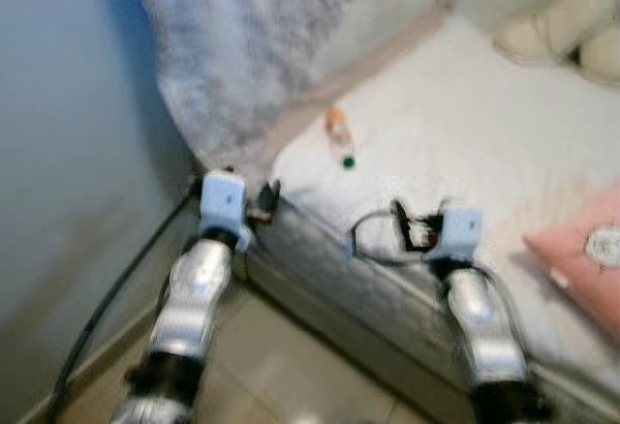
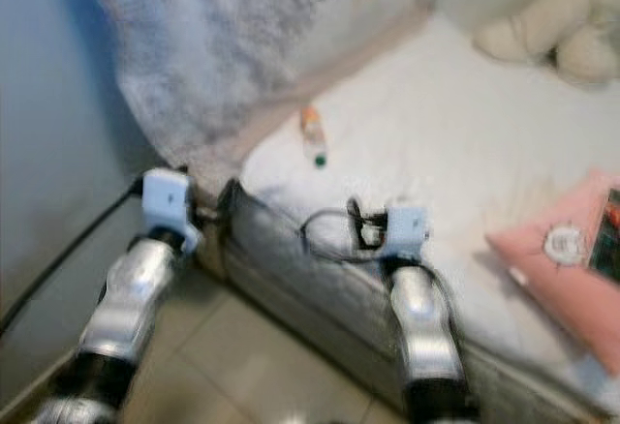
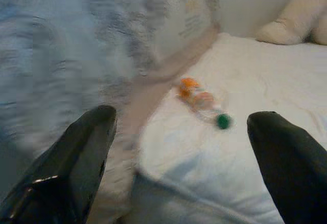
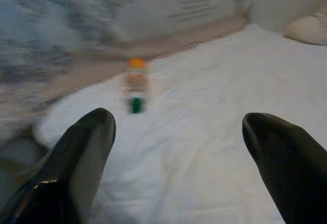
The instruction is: Clean up the room
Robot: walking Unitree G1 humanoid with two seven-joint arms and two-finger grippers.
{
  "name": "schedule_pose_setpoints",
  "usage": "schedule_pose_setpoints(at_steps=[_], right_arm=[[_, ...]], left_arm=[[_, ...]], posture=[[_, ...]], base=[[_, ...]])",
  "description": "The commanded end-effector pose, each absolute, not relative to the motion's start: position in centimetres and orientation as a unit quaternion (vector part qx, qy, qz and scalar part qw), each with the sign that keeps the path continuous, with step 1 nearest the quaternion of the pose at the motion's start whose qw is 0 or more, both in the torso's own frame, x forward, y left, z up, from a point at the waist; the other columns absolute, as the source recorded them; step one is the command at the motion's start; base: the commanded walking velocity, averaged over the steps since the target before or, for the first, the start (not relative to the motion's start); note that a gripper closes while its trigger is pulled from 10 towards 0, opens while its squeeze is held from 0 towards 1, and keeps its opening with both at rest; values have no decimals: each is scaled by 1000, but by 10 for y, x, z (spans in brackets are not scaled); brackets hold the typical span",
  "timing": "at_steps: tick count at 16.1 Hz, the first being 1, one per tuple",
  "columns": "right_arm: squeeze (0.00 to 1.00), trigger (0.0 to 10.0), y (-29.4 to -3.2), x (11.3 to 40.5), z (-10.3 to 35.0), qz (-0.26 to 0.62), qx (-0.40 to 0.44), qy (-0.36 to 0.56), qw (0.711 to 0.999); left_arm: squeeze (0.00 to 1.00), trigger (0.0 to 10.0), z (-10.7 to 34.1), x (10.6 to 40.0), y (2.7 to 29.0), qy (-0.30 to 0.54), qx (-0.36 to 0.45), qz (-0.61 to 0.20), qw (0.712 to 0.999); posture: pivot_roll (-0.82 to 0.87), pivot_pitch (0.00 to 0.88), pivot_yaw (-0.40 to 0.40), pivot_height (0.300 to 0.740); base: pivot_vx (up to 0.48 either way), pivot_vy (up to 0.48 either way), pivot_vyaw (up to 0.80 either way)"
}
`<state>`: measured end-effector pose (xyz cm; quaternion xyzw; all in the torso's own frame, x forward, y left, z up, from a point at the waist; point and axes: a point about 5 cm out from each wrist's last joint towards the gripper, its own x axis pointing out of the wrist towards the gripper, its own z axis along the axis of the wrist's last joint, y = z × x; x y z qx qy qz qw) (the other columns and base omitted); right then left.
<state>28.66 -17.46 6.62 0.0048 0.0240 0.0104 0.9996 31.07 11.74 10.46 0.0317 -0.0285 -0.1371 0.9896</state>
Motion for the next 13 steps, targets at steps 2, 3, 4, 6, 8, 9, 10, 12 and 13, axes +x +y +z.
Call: schedule_pose_setpoints(at_steps=[2,3,4,6,8,9,10,12,13], right_arm=[[0,10000,-174,286,64,7,14,29,999],[0,10000,-174,286,63,6,15,32,999],[0,10000,-174,286,63,4,16,33,999],[0,10000,-176,284,61,2,21,34,999],[0,10000,-179,281,59,0,23,36,999],[0,10000,-182,277,56,-4,17,37,999],[0,10000,-181,277,58,-2,16,28,999],[0,10000,-179,279,62,7,0,19,1000],[0,10000,-178,279,62,9,0,21,1000]], left_arm=[[0,10000,104,312,125,-26,42,-126,991],[0,10000,103,312,125,-25,43,-125,991],[0,10000,103,312,126,-23,45,-123,991],[0,10000,101,311,128,-20,46,-121,991],[0,10000,98,308,127,-17,46,-121,991],[0,10000,96,307,126,-16,46,-124,991],[0,10000,96,307,125,-18,47,-128,990],[0,10000,96,307,125,-17,48,-131,990],[0,10000,96,307,126,-16,50,-130,990]], posture=[[73,0,-48,740],[73,0,-47,740],[73,0,-47,740],[71,0,-44,740],[70,0,-42,740],[70,0,-41,740],[69,0,-40,740],[66,0,-38,740],[66,0,-38,740]], base=[[0,0,-719],[0,0,-725],[0,0,-725],[0,0,-741],[0,0,-744],[0,0,-756],[0,0,-675],[0,0,0],[0,0,-756]])
